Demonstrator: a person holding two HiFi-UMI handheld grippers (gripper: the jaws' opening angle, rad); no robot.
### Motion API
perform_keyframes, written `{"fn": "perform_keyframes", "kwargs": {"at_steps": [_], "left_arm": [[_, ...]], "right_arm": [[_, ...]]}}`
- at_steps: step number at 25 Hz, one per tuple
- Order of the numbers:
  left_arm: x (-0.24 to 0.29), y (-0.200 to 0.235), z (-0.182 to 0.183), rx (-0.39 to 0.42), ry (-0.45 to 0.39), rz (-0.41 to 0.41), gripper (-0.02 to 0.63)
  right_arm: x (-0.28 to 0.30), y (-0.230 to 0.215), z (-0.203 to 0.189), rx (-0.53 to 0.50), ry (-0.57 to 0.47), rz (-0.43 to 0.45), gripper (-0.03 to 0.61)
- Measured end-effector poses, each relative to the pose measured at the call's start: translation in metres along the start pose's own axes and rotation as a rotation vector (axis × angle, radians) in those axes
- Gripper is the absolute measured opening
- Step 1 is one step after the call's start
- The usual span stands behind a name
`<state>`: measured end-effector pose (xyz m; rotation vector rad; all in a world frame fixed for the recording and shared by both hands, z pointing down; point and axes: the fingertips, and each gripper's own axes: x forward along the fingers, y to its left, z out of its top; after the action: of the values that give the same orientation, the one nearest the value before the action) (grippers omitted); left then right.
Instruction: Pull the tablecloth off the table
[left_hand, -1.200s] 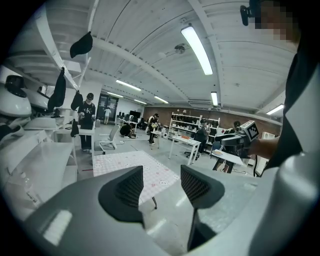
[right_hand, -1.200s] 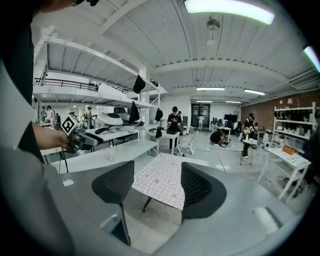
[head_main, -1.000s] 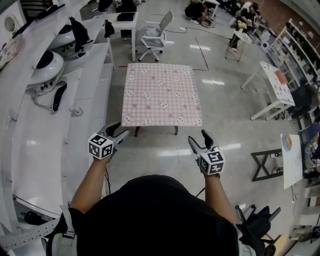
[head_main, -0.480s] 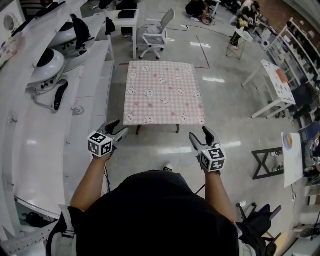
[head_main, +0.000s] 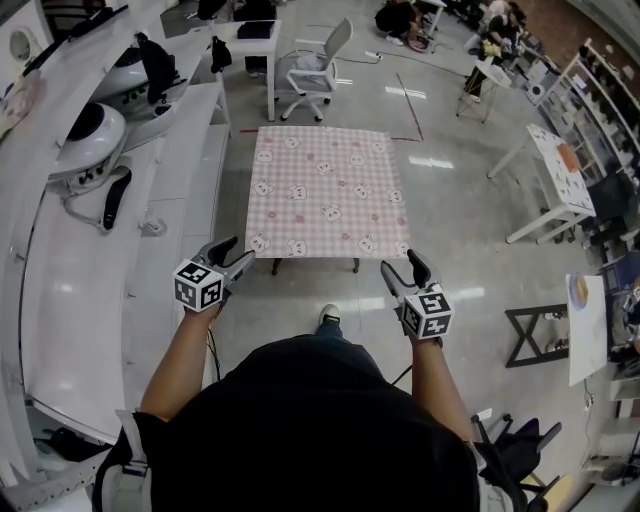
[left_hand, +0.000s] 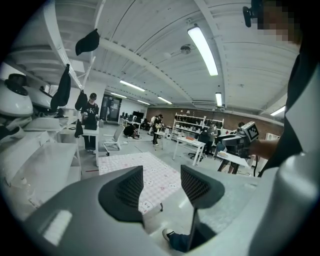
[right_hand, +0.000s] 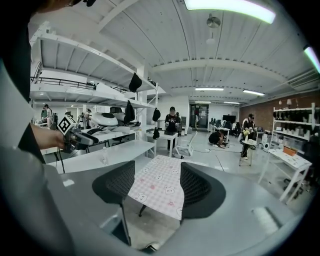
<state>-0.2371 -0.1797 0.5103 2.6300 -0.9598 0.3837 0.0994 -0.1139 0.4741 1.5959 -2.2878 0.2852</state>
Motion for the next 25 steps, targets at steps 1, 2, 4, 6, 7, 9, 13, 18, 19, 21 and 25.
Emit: {"fn": "perform_keyframes", "kwargs": {"at_steps": [1, 2, 4, 6, 7, 9, 13, 18, 19, 21, 25], "left_arm": [[0.004, 0.002, 0.002, -0.003, 0.0, 0.004, 0.233], [0.009, 0.005, 0.005, -0.004, 0.0, 0.007, 0.233], [0.021, 0.009, 0.011, -0.001, 0.005, 0.009, 0.233], [0.035, 0.014, 0.014, 0.001, 0.015, 0.011, 0.233], [0.041, 0.015, 0.015, 0.0, 0.019, 0.012, 0.233], [0.054, 0.017, 0.017, -0.003, 0.026, 0.017, 0.233], [0.078, 0.026, 0.014, -0.003, 0.053, 0.021, 0.233], [0.102, 0.039, 0.006, -0.032, 0.08, 0.032, 0.233], [0.108, 0.041, 0.005, -0.035, 0.085, 0.033, 0.233], [0.118, 0.045, 0.003, -0.037, 0.096, 0.035, 0.233], [0.136, 0.055, -0.002, -0.046, 0.115, 0.037, 0.233]], "right_arm": [[0.005, -0.005, 0.001, 0.001, 0.002, 0.002, 0.318], [0.01, -0.01, 0.002, 0.002, 0.003, 0.004, 0.318], [0.022, -0.021, 0.005, 0.001, 0.004, 0.008, 0.318], [0.033, -0.031, 0.006, 0.001, 0.009, 0.015, 0.316], [0.038, -0.036, 0.005, 0.003, 0.015, 0.019, 0.316], [0.047, -0.046, 0.001, 0.009, 0.031, 0.028, 0.316], [0.068, -0.064, -0.01, 0.013, 0.063, 0.04, 0.316], [0.092, -0.088, -0.023, 0.021, 0.102, 0.05, 0.316], [0.096, -0.092, -0.025, 0.024, 0.109, 0.053, 0.316], [0.103, -0.099, -0.029, 0.028, 0.125, 0.06, 0.316], [0.119, -0.111, -0.042, 0.018, 0.165, 0.069, 0.314]]}}
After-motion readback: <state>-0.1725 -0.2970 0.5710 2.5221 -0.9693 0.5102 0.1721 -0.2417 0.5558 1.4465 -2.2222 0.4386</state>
